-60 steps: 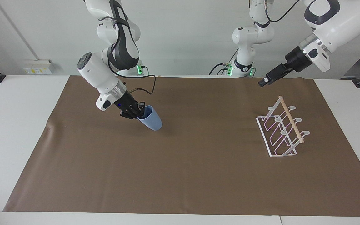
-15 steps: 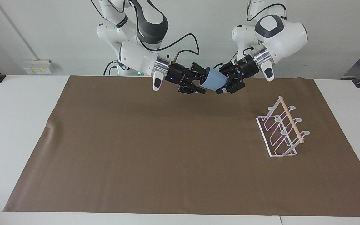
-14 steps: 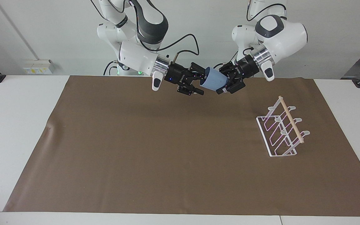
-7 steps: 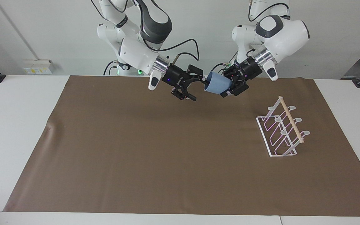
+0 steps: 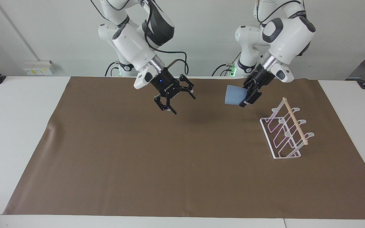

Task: Hang cup on cup holder
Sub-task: 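Release the cup with the right gripper while the left gripper carries it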

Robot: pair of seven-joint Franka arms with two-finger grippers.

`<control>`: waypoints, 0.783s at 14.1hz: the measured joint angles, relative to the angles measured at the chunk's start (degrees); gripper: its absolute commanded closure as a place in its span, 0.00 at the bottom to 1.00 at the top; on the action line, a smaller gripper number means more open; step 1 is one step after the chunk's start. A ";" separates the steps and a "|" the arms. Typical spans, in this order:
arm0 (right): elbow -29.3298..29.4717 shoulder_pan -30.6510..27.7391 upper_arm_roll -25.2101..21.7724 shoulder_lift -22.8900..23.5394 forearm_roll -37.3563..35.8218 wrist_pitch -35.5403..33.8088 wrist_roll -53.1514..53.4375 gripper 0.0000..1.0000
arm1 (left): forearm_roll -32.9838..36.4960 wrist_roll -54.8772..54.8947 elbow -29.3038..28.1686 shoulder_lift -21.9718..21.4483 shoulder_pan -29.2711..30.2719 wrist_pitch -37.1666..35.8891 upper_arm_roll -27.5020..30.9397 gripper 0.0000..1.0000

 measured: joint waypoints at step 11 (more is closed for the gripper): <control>0.11 -0.66 -22.04 -0.60 -37.69 -18.63 -0.86 0.00 | 40.91 -0.21 0.13 1.84 2.59 8.80 0.07 1.00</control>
